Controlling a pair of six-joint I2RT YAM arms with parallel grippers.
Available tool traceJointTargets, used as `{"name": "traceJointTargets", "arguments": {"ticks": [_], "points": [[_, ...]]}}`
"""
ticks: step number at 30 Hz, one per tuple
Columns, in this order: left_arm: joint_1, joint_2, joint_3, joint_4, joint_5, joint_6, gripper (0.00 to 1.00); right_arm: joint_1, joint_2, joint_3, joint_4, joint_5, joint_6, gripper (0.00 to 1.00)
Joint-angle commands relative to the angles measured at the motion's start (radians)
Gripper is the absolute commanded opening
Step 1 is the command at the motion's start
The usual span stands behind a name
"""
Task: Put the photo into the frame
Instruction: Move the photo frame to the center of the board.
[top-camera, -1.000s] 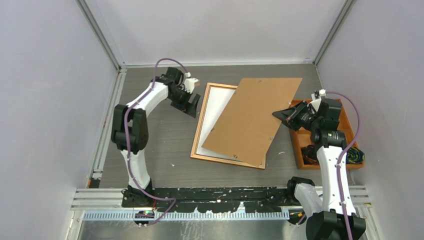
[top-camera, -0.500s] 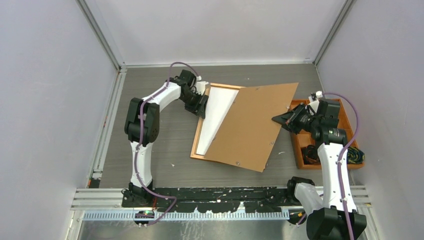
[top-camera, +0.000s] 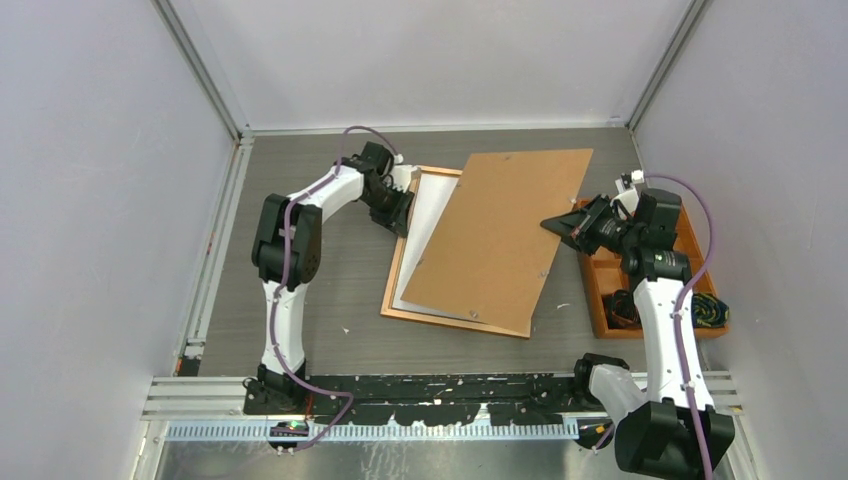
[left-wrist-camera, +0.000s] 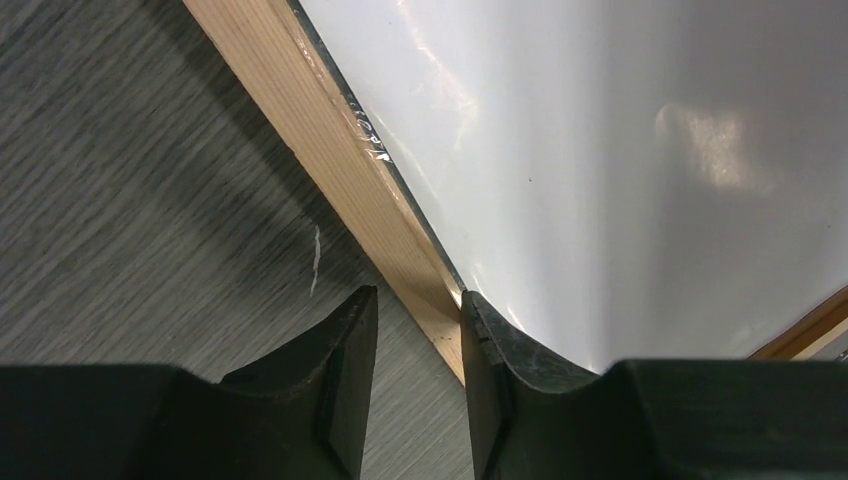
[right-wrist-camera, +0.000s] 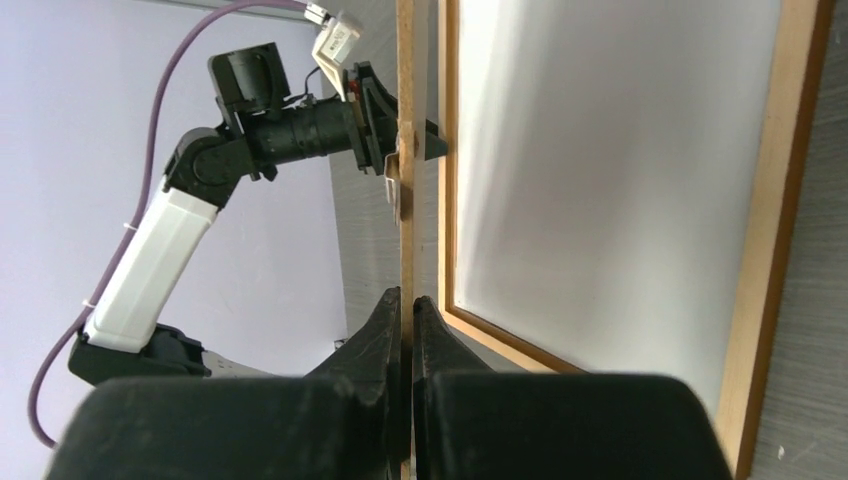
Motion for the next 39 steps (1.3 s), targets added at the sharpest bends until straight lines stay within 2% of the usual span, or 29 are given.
{"name": "traceJointTargets", "arguments": {"ticks": [1,12,23,27,28,30,34,36,39], "points": [[0.008,-0.022,-0.022,0.030,-0.039,0.025,0.36,0.011,0.023,-0.006,0.188,-0.098,0.070,0.01],[0.101,-0.086,-0.123,0.033,-0.050,0.066,0.34,0.086,0.123,-0.032,0.309,-0.093,0.068,0.01],[0.202,-0.193,-0.222,0.002,-0.077,0.192,0.35,0.288,0.317,-0.009,0.504,-0.059,0.125,0.01],[0.260,-0.245,-0.256,-0.021,-0.095,0.246,0.37,0.328,0.394,0.011,0.633,-0.064,0.186,0.01],[0.268,-0.256,-0.263,-0.027,-0.099,0.255,0.40,0.336,0.410,0.017,0.661,-0.066,0.201,0.01],[0.276,-0.282,-0.272,-0.035,-0.107,0.261,0.58,0.353,0.446,0.034,0.705,-0.071,0.220,0.01],[0.280,-0.356,-0.283,-0.050,-0.121,0.259,0.82,0.376,0.517,0.080,0.735,-0.092,0.226,0.01],[0.292,-0.397,-0.278,-0.070,-0.102,0.258,0.98,0.379,0.547,0.097,0.757,-0.107,0.234,0.01],[0.323,-0.438,-0.239,-0.135,-0.063,0.265,1.00,0.381,0.576,0.120,0.769,-0.117,0.237,0.01]]}}
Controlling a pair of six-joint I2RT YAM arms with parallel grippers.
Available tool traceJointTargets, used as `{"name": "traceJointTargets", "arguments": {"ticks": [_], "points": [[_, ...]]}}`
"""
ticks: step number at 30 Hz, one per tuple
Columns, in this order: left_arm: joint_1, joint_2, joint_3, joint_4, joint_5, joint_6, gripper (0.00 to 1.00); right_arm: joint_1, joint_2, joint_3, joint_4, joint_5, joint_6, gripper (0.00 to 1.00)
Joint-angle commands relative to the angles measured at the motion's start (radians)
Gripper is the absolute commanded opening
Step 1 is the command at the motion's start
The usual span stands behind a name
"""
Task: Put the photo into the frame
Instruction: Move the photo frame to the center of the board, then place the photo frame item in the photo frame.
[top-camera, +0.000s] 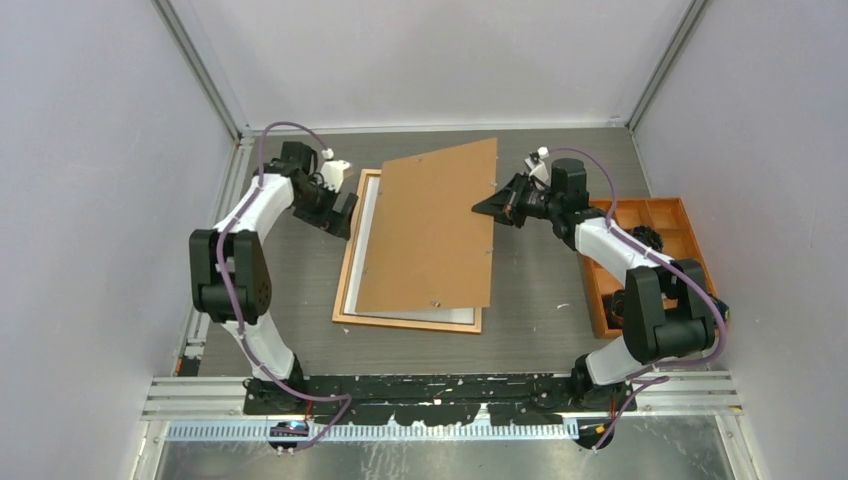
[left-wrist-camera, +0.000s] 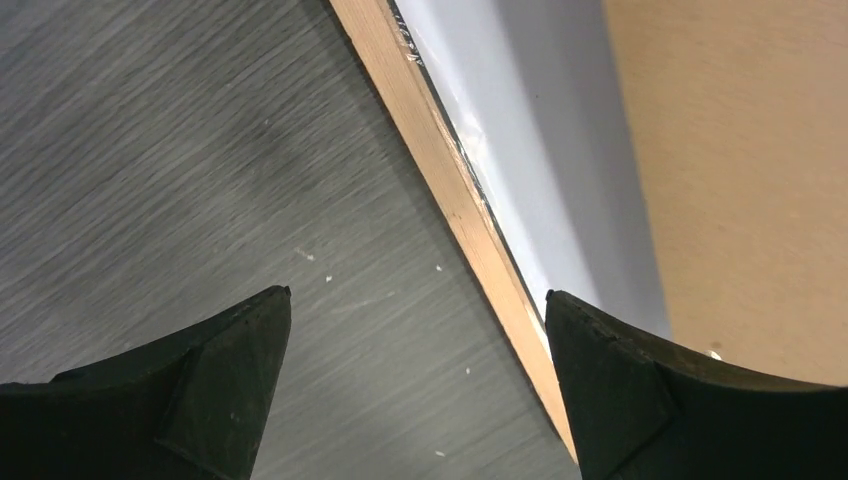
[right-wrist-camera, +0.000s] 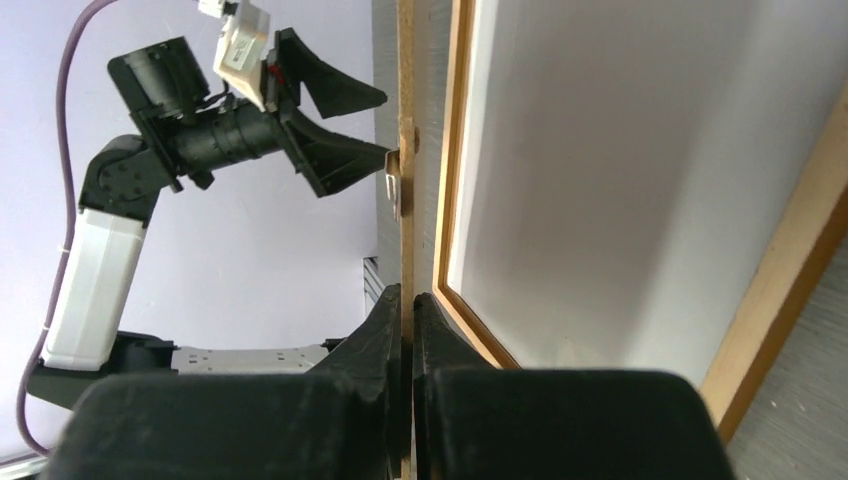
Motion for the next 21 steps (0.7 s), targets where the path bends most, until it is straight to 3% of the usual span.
{"name": "traceJointTargets", "arguments": {"ticks": [1,8,21], "points": [[0.042,-0.106,0.063,-0.103,0.057,0.028,1.00,0.004,0.014,0.083,0.139,-0.074,0.041,0.01],[0.131,-0.133,0.153,-0.232,0.139,0.041,1.00,0.006,0.077,0.113,0.111,-0.080,0.010,0.01],[0.261,-0.160,0.168,-0.279,0.187,0.029,1.00,0.010,0.137,0.154,0.017,-0.084,-0.080,0.01]]}}
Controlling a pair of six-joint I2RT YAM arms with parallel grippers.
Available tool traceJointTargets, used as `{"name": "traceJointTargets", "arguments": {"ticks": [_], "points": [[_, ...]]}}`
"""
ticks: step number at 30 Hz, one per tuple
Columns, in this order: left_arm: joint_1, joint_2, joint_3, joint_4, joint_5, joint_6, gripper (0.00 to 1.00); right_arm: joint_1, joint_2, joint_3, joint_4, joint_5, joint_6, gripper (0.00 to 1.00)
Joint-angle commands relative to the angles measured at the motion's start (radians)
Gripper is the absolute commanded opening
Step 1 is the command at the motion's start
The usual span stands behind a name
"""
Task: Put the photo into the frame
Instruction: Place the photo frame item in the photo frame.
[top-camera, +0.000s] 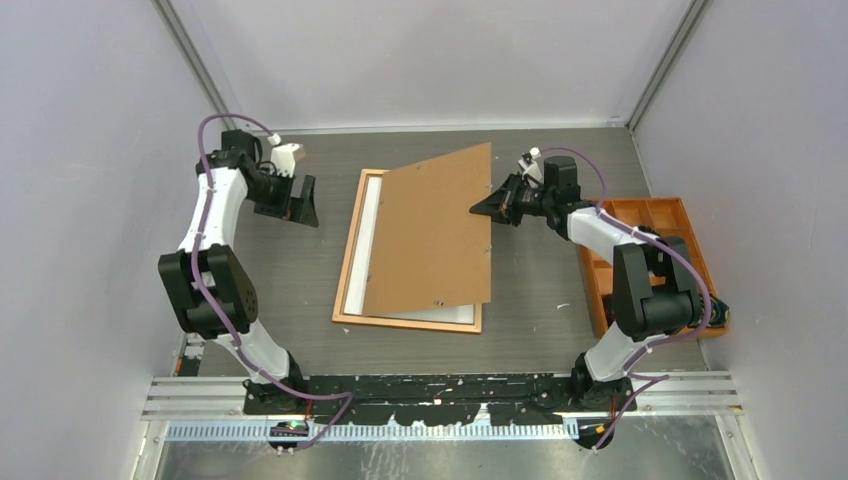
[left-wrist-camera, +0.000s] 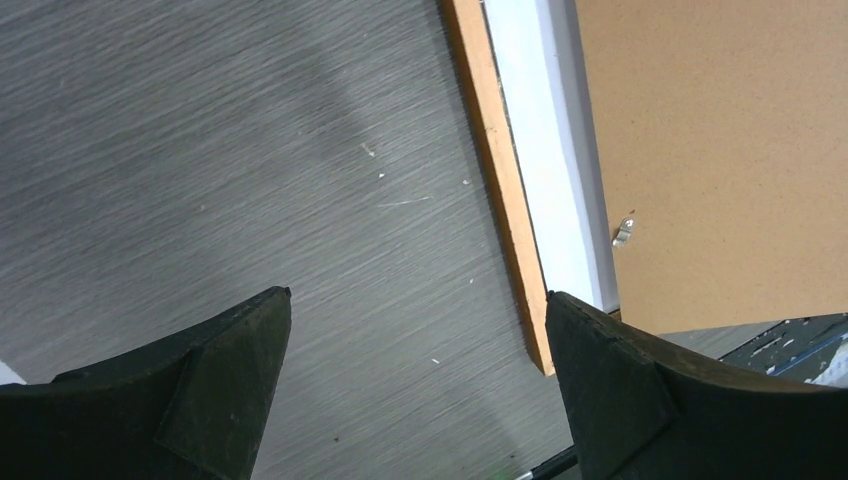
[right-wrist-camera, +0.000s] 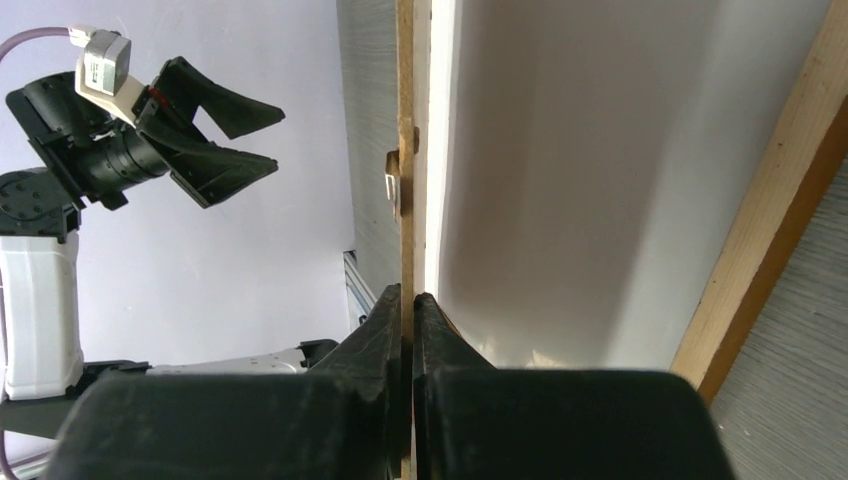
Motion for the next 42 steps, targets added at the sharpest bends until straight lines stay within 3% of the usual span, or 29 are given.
{"name": "traceJointTargets", "arguments": {"ticks": [1,18,30,42], "points": [[0.049,-0.038,0.029,-0.035,0.051,0.005,1.00,0.007,-0.009,0.085,0.007,-0.059,-0.039,0.01],[0.074,0.006,-0.083,0.039,0.015,-0.024,1.00,0.007,0.053,0.109,-0.037,-0.057,-0.100,0.01],[0.071,0.056,-0.160,0.120,0.006,-0.029,0.92,0.007,0.103,0.088,0.202,-0.091,0.096,0.01],[0.072,0.056,-0.181,0.135,-0.008,-0.023,0.90,0.041,0.144,0.096,0.234,-0.068,0.113,0.01]]}}
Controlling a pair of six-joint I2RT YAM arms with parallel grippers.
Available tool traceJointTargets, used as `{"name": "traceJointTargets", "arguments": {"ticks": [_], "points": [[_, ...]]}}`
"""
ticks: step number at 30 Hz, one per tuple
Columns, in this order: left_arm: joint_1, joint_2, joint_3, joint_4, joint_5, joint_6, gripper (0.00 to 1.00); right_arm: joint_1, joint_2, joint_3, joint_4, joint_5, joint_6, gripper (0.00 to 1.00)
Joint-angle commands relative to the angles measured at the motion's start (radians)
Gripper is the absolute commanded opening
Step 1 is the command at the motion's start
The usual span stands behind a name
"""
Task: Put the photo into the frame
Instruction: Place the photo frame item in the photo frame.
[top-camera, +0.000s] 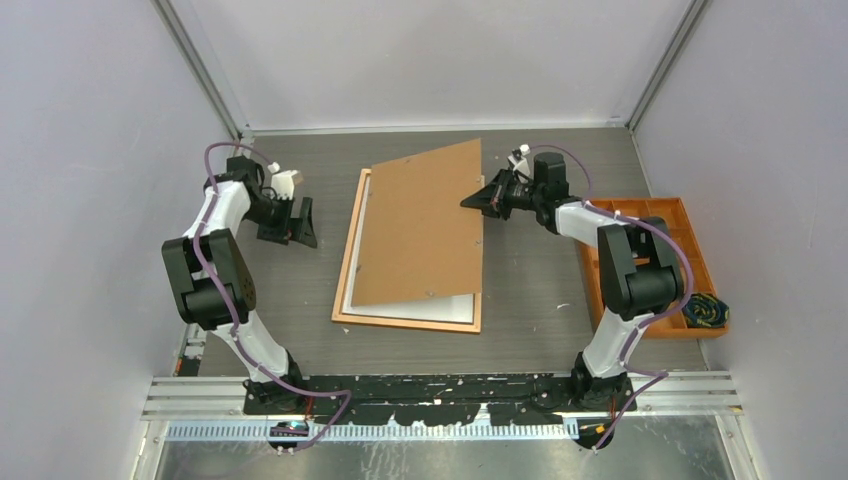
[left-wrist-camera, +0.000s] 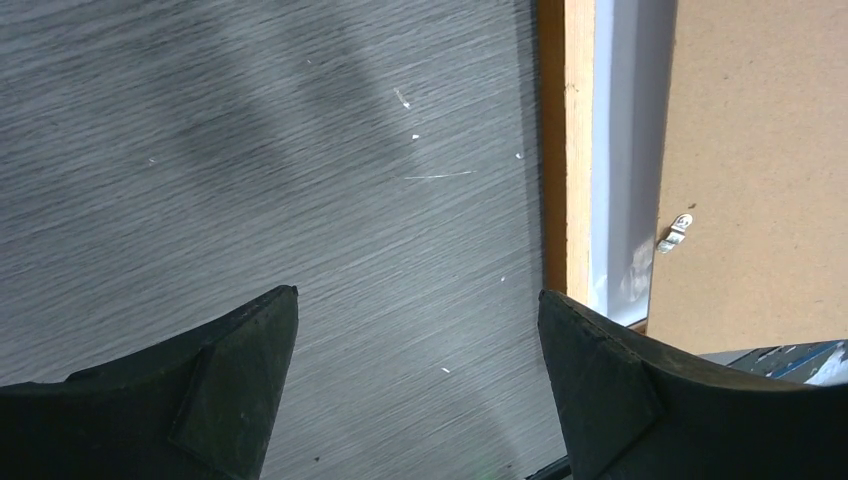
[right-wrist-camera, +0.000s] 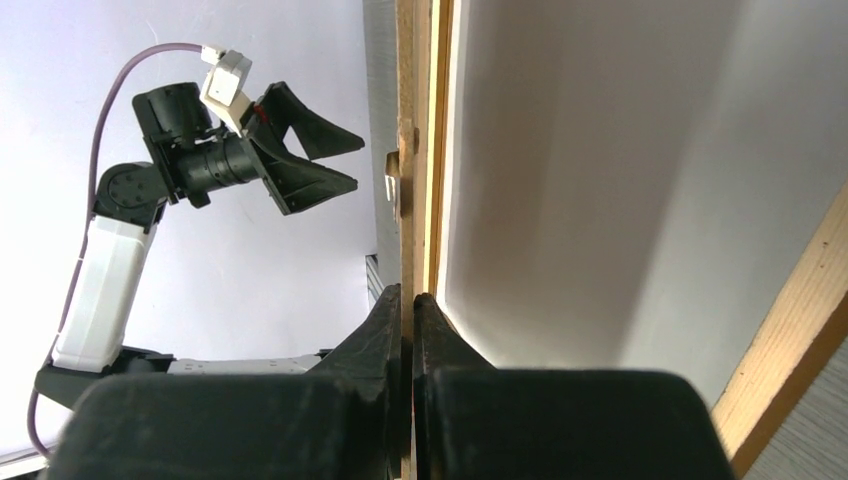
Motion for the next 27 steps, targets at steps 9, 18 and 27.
{"name": "traceJointTargets", "arguments": {"ticks": [9,18,27], "points": [[0.001,-0.036,-0.020,0.022,-0.007,0.019,0.90,0.033,0.040,0.012,0.163,-0.009,0.069,0.01],[0.002,-0.042,-0.023,0.019,-0.012,0.026,0.90,0.038,0.058,0.002,0.189,0.000,0.087,0.01],[0.001,-0.048,-0.030,0.017,-0.022,0.037,0.90,0.036,0.063,-0.034,0.198,0.004,0.076,0.01]]}}
